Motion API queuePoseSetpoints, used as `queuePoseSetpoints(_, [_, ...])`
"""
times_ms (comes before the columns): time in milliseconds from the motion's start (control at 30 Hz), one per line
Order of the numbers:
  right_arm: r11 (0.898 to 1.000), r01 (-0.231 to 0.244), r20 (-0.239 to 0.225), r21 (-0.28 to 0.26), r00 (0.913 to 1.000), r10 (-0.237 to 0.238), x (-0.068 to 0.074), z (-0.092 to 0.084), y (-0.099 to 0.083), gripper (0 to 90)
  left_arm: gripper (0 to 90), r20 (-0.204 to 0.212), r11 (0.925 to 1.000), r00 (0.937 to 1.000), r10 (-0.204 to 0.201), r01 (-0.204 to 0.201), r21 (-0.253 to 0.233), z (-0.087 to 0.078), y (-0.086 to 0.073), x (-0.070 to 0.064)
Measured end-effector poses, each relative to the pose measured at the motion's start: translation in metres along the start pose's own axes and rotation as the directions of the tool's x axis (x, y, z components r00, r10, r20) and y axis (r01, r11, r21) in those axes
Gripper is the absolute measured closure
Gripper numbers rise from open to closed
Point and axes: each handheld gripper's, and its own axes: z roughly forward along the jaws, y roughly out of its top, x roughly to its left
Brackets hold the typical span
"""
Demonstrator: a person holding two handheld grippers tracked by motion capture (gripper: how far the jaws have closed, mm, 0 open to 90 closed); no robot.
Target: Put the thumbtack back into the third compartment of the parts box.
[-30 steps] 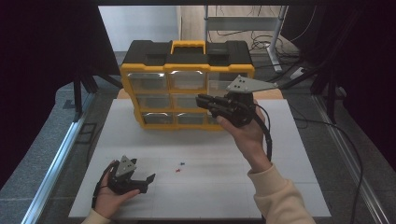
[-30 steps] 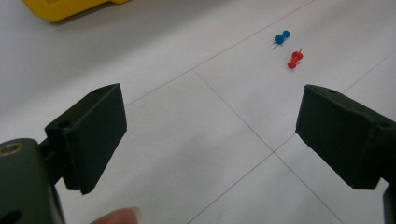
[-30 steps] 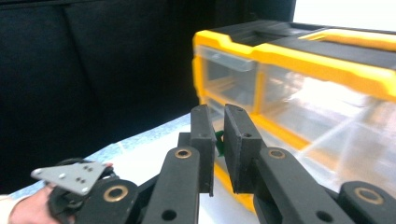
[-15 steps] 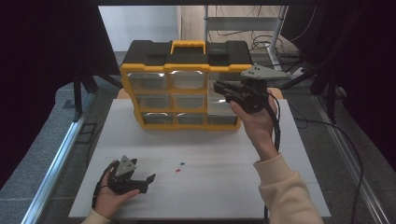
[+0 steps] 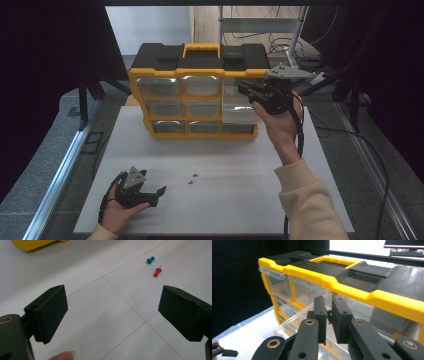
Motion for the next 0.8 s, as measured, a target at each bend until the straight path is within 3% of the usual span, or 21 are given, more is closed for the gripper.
queuePoseSetpoints(67, [1.0,0.004,0.001,0.008,1.0,-0.004,-0.002,0.0,0.0,82.0,9.3,0.001,1.0,1.0,0.001,-0.001,0.001,0.0,0.0,0.0])
queuePoseSetpoints(200, [1.0,0.001,0.047,0.004,0.9989,-0.001,-0.004,0.003,0.0,78.5,9.3,0.0,1.0,1.0,0.0,0.0,0.001,0.0,0.0,0.0])
queuePoseSetpoints(233, [1.0,0.017,0.093,-0.001,0.9956,-0.017,-0.003,0.004,0.0,58.1,9.3,-0.003,1.0,1.0,0.001,-0.001,0.0,0.0,0.0,0.0])
queuePoseSetpoints(333, [1.0,0.019,0.092,-0.012,0.9956,-0.018,-0.001,0.005,-0.001,52.6,9.3,-0.004,1.0,1.0,-0.001,0.001,0.001,0.0,0.0,0.0])
queuePoseSetpoints(533, [0.999,0.026,-0.016,-0.039,0.9995,-0.026,0.012,0.001,-0.003,40.5,9.3,-0.003,1.0,1.0,0.001,-0.001,0.002,0.0,0.0,0.0])
queuePoseSetpoints(600, [0.999,0.035,-0.061,-0.039,0.9974,-0.038,0.017,-0.001,-0.005,37.4,9.3,-0.003,1.0,1.0,0.001,-0.001,0.002,0.0,0.0,0.0])
queuePoseSetpoints(633, [0.999,0.035,-0.061,-0.039,0.9974,-0.038,0.017,-0.001,-0.005,37.4,9.3,-0.003,1.0,1.0,0.002,-0.002,0.003,0.0,0.0,0.0])
queuePoseSetpoints(667, [0.998,0.031,-0.097,-0.054,0.9947,-0.036,0.02,-0.002,-0.007,35.6,9.4,-0.004,1.0,1.0,0.002,-0.002,0.004,0.0,0.0,0.0])
queuePoseSetpoints(700, [0.998,0.031,-0.097,-0.054,0.9947,-0.036,0.02,-0.002,-0.007,35.6,9.4,-0.005,1.0,1.0,0.003,-0.003,0.004,0.0,0.0,0.0])
queuePoseSetpoints(800, [0.998,0.021,-0.156,-0.053,0.9873,-0.029,0.023,-0.005,-0.01,33.5,9.3,-0.005,1.0,1.0,0.002,-0.002,0.005,0.0,0.0,0.0])
